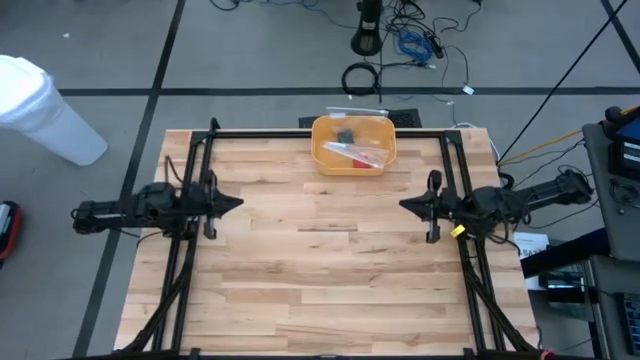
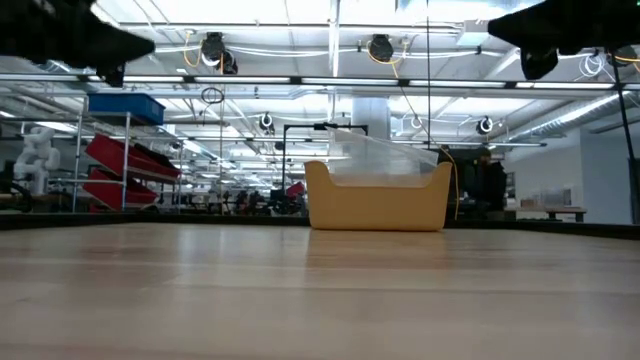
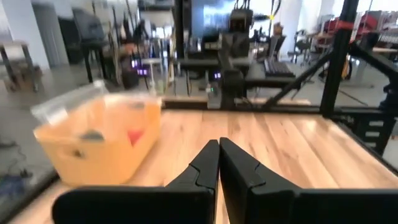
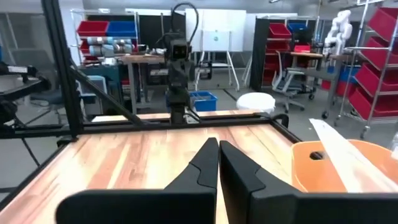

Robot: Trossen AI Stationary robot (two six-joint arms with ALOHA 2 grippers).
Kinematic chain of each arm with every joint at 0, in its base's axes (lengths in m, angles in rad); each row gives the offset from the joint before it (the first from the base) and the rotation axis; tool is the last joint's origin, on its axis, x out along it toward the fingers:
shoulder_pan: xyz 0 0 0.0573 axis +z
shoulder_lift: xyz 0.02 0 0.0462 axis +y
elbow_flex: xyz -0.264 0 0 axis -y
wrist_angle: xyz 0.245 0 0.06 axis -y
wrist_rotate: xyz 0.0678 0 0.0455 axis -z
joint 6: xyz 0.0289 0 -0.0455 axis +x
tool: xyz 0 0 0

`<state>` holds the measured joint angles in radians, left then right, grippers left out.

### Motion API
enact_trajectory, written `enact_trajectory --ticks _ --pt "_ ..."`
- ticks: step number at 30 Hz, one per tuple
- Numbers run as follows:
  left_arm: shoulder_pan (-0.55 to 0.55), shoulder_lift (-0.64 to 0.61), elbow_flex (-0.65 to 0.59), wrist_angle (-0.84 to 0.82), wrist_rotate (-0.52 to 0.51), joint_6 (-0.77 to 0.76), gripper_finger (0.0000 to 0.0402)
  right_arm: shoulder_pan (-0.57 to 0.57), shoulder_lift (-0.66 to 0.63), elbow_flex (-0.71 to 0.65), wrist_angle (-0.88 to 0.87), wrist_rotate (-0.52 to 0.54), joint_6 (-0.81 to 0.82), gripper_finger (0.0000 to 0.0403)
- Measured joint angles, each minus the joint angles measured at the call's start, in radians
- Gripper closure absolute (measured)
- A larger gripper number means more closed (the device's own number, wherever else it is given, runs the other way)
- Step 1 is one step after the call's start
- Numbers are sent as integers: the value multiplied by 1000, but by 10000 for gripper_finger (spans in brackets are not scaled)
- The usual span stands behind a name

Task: Roll bandage
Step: Return to Home Position

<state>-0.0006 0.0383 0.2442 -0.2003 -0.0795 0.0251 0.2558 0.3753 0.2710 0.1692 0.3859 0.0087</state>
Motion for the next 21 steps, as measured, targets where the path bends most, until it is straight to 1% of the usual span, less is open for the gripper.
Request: enact_trajectory --ticks 2,6,9,15,18,21 --pt "0 0 -33 5 0 -17 385 -8 0 -11 3 0 13 403" --pt "0 -12 -79 27 -2 4 385 -20 -23 -48 6 8 23 403" --pt "0 -35 -82 14 -1 6 385 -27 -89 -78 27 3 29 403" --pt "0 -37 -80 -10 2 15 385 -27 -212 -154 46 -20 33 403" --pt "0 -37 -80 -19 2 14 385 -27 -241 -195 113 -29 29 403" --pt "0 -37 -80 6 2 14 385 -27 -251 -221 131 -58 14 403"
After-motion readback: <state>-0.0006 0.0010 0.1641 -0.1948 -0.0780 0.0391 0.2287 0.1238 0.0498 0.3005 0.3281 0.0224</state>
